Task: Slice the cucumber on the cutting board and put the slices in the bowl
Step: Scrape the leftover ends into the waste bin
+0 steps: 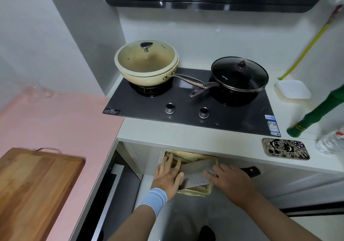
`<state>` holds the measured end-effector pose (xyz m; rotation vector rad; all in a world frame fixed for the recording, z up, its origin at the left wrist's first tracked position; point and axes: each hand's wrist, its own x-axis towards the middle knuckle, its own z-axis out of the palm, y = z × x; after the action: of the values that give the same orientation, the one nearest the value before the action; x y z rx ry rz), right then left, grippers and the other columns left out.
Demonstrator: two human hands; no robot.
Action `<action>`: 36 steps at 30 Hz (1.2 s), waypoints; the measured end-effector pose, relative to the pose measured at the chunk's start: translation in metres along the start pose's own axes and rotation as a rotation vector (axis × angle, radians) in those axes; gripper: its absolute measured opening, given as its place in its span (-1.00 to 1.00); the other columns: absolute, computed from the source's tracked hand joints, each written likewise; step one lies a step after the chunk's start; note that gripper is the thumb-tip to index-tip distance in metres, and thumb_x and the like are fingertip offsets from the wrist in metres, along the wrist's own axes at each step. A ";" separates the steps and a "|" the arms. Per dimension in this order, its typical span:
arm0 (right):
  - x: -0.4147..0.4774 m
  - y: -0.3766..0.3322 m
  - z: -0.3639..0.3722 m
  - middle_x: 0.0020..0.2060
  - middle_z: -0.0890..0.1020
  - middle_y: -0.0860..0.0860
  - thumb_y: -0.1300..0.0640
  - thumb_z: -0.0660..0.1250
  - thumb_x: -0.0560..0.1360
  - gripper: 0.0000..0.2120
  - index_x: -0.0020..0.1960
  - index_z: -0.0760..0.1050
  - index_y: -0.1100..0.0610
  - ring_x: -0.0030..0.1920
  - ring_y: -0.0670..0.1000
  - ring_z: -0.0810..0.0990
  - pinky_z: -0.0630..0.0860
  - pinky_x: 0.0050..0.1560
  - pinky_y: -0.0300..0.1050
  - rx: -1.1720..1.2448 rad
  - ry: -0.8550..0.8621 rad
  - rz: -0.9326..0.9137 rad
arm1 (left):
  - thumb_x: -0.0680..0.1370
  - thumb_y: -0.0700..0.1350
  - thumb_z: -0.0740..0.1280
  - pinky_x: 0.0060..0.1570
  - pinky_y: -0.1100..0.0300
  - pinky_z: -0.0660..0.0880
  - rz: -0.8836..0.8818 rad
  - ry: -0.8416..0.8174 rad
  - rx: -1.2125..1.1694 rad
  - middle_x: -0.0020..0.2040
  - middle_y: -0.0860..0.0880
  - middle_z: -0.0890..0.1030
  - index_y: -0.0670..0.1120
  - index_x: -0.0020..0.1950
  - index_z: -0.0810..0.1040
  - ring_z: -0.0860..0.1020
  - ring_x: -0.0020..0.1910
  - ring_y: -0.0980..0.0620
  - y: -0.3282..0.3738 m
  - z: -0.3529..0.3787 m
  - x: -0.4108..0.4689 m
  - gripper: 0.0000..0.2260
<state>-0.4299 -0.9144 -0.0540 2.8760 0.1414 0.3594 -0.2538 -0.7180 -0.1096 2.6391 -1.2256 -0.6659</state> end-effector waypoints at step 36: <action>0.321 -0.186 -0.032 -0.01 0.37 0.01 0.05 0.15 0.66 -0.65 0.44 0.36 -0.08 0.01 0.12 0.47 0.25 -0.05 -0.07 0.454 -0.161 -0.372 | 0.45 0.05 0.29 -0.23 0.12 0.44 -0.276 0.774 0.055 -0.14 0.00 0.55 -0.04 -0.13 0.55 0.50 -0.19 -0.05 -0.265 -0.134 -0.203 -0.83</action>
<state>-0.1402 -0.6878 0.0044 3.1997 0.8094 0.0222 -0.1256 -0.3975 -0.0091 2.6915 -0.6619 0.3643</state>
